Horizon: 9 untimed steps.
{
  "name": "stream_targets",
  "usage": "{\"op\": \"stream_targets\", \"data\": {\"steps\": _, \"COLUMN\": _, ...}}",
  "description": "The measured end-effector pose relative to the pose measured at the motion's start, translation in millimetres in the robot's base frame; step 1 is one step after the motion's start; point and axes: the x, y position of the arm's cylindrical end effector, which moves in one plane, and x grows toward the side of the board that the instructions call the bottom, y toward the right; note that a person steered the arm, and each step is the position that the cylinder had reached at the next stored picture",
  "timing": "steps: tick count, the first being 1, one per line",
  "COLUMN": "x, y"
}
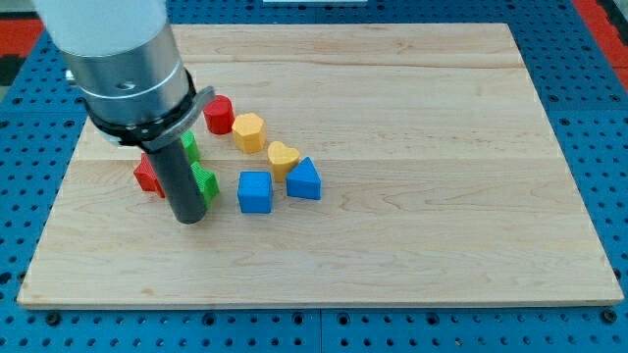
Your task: Push red star slightly towards green star
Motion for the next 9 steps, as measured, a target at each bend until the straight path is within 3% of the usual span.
{"op": "stream_targets", "data": {"steps": 2, "x": 1.8, "y": 4.1}}
{"op": "stream_targets", "data": {"steps": 4, "x": 11.4, "y": -70.0}}
{"op": "stream_targets", "data": {"steps": 9, "x": -8.5, "y": -147.2}}
